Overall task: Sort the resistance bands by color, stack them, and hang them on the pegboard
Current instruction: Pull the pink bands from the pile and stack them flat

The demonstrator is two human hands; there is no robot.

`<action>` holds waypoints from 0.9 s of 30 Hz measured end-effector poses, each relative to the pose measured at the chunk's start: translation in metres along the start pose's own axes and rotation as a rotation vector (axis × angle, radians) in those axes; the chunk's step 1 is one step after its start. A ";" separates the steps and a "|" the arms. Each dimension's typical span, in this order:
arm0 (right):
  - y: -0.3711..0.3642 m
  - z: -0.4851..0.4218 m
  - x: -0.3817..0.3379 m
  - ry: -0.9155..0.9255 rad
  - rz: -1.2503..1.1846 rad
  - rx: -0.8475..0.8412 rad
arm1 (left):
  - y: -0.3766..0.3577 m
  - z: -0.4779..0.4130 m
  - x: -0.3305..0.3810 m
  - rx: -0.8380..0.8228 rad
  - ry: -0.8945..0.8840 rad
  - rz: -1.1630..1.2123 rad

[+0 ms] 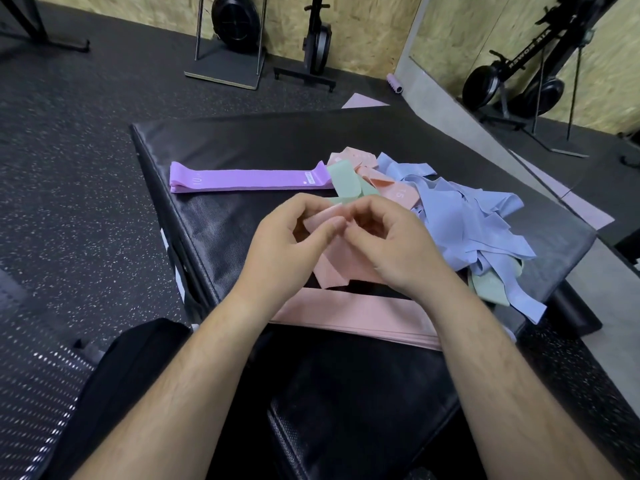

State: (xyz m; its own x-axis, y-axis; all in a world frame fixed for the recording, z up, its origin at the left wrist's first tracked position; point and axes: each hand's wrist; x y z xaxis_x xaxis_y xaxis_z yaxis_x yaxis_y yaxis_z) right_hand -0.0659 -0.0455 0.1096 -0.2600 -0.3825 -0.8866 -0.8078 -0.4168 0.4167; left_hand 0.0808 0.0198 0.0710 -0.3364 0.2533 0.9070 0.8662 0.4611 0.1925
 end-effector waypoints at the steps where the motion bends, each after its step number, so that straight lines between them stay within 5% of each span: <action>1: -0.001 -0.002 0.001 0.009 0.010 -0.027 | 0.001 0.000 0.000 0.021 0.010 0.018; 14: 0.033 -0.011 0.026 -0.175 0.510 -0.168 | 0.025 -0.018 -0.023 0.313 0.252 0.240; 27: 0.104 0.008 0.029 -0.212 0.619 -0.002 | 0.030 -0.016 -0.033 0.357 0.327 0.256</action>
State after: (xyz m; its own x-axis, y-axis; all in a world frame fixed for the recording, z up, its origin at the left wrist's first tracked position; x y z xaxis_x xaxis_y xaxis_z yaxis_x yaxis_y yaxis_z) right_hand -0.1621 -0.0930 0.1261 -0.7758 -0.3813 -0.5028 -0.4742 -0.1735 0.8632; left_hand 0.1240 0.0114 0.0525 0.0508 0.1438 0.9883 0.7071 0.6937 -0.1372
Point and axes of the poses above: each hand's wrist, its own z-axis away from the middle knuckle, its own y-axis out of the back of the hand, x = y × z, and after that the axes turned 8 degrees about -z, right-handed
